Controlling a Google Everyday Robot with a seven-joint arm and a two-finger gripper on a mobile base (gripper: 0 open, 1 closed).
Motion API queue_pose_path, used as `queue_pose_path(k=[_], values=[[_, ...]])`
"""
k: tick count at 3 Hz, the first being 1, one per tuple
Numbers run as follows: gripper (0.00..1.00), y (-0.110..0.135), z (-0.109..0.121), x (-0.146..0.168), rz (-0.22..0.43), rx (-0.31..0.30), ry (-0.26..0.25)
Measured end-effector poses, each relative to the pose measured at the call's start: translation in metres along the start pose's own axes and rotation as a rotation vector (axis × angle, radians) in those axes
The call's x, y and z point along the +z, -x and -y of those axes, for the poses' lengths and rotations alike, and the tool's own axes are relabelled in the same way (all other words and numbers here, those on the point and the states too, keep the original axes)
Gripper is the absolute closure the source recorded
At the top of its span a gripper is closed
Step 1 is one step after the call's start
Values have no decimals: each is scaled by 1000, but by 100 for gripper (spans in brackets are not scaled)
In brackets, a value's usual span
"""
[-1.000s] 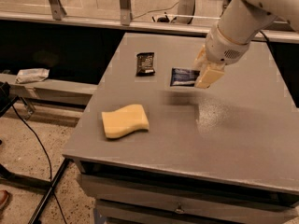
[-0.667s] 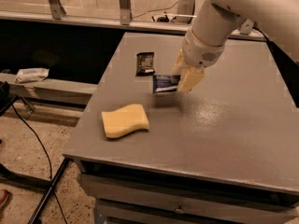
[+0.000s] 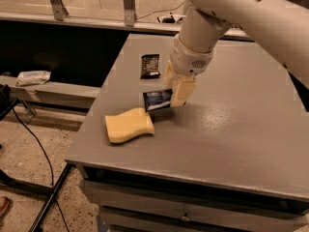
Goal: Move rxbar blueberry near sponge
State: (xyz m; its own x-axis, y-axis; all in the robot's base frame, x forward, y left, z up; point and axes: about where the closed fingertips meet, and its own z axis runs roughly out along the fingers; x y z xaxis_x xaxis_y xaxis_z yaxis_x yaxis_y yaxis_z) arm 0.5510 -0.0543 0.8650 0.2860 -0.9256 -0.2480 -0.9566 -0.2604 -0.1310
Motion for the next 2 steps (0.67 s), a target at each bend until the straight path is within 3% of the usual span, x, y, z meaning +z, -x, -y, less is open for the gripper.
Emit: queue_pose_path(k=[1, 2], values=[[13, 4, -6, 3, 19, -15, 27], [0, -1, -5, -3, 60, 2, 35]])
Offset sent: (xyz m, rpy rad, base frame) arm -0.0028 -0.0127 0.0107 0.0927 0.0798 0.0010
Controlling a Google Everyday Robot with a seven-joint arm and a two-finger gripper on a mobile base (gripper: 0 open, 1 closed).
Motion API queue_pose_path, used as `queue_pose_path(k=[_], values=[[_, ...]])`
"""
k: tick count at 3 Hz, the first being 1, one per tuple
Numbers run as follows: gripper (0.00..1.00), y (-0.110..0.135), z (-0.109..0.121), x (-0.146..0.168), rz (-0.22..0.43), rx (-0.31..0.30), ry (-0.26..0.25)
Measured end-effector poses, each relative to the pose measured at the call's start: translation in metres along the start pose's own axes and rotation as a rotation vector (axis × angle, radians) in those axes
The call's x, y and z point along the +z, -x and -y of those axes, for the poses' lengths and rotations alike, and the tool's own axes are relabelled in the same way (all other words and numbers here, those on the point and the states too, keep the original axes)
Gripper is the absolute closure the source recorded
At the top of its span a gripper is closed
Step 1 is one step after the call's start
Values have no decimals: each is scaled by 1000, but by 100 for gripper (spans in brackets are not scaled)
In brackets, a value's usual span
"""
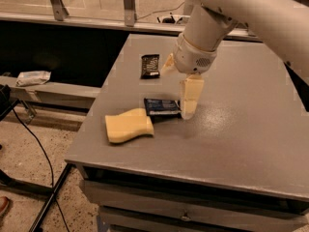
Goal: Move rxbar blueberry near sponge
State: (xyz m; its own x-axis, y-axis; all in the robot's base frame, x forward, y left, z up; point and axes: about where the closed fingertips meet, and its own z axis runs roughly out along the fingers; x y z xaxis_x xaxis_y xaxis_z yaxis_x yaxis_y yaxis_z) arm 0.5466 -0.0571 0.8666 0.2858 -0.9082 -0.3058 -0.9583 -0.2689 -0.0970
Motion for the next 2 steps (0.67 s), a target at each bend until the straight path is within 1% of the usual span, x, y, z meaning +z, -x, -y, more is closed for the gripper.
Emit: queue_pose_path(k=[1, 2], values=[[0, -42, 7, -18, 48, 73, -66], [0, -42, 7, -18, 48, 73, -66]])
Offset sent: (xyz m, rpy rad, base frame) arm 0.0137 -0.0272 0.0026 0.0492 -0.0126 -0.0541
